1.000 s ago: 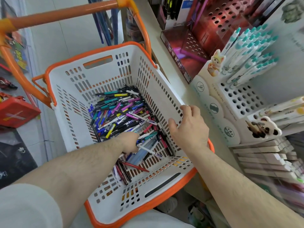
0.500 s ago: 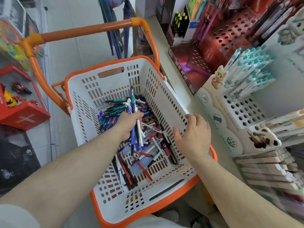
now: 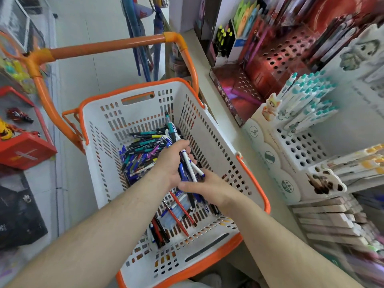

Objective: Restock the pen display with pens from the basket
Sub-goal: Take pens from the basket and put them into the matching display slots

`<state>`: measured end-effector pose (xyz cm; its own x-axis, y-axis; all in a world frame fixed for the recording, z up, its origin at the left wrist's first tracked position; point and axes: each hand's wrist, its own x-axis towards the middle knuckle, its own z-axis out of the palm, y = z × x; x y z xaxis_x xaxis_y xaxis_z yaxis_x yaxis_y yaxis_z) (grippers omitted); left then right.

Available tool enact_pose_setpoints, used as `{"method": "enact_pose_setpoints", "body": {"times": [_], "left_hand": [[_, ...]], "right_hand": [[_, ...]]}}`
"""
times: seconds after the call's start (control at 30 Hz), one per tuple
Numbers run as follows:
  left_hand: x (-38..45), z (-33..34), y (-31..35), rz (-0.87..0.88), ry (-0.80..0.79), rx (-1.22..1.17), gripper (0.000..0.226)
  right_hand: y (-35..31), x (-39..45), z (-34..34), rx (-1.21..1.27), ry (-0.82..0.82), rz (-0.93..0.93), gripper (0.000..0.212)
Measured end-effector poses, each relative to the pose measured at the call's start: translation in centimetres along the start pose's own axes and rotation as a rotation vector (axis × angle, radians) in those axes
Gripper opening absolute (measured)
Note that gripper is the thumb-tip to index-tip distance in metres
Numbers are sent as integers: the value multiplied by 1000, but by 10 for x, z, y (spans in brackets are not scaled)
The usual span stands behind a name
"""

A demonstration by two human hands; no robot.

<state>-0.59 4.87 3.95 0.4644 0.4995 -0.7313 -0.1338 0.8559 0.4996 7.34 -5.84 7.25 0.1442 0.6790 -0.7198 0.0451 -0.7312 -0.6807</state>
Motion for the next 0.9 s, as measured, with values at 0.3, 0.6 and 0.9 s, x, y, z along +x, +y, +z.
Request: {"method": "enact_pose_setpoints", "body": {"times": [0.3, 0.6, 0.9], "left_hand": [[-3, 5, 2, 108, -33, 24, 21], [-2, 5, 12, 209, 3, -24, 22], [-7, -6, 61, 391, 22, -66, 26]], "right_hand": [[8, -8, 1, 341, -182, 58, 34], [9, -19, 3, -223, 18, -135, 23], [23, -46, -17, -92, 79, -253, 17]]}}
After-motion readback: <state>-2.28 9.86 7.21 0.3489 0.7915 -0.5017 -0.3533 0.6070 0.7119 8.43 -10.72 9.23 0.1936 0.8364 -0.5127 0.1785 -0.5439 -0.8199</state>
